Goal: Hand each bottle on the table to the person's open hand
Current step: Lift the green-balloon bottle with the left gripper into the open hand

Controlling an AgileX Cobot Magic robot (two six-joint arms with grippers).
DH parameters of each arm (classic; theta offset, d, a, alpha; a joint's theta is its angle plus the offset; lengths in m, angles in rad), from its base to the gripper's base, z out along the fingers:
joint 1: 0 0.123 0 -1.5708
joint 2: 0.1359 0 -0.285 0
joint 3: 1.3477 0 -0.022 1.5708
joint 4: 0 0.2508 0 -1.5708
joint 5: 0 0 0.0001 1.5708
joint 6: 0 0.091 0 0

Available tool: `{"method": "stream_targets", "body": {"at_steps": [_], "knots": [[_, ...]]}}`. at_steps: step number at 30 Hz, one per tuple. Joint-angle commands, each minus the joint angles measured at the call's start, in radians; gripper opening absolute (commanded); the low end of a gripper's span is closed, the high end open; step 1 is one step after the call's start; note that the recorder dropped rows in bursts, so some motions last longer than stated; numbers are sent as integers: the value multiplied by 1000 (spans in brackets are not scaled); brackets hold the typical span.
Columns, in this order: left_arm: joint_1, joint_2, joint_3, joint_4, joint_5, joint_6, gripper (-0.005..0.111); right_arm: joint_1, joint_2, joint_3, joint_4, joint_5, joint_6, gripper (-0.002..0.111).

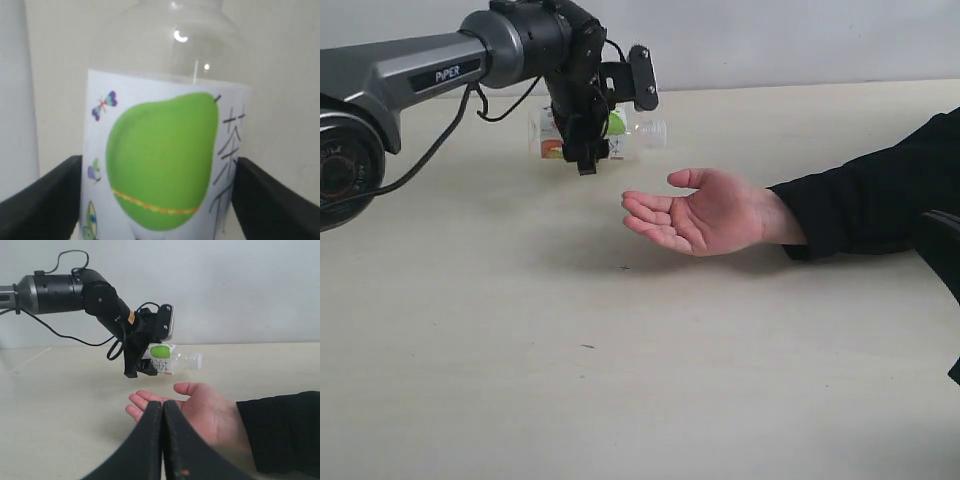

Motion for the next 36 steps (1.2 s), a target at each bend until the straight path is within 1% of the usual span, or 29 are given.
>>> {"method": "stream_targets", "body": {"at_steps": [1, 4, 7, 14, 19, 24, 27, 28, 30, 33, 36], "knots": [[-6, -90, 1, 10, 19, -173, 0, -3, -5, 3, 1, -4, -7, 0], [-18, -136, 1, 10, 38, -282, 0, -3, -5, 3, 1, -4, -7, 0], [-45, -184, 1, 10, 84, -387, 0, -3, -5, 3, 1, -4, -7, 0], [-138, -245, 1, 8, 229, -582, 0, -3, -5, 3, 1, -4, -7, 0], [-207, -247, 1, 8, 349, -813, 0, -3, -5, 3, 1, -4, -7, 0], [-264, -247, 1, 8, 349, -1013, 0, -3, -5, 3, 1, -4, -7, 0], [-296, -247, 3, -2, 349, -1067, 0, -3, -5, 3, 1, -4, -7, 0], [-303, -247, 3, -9, 349, -1092, 0, -3, -5, 3, 1, -4, -7, 0], [-318, -247, 3, -46, 349, -1200, 0, -3, -5, 3, 1, -4, -7, 0], [-330, -247, 3, -82, 349, -1354, 0, -3, -5, 3, 1, -4, -7, 0], [-333, -247, 3, -101, 349, -1468, 0, -3, -5, 3, 1, -4, -7, 0]]}}
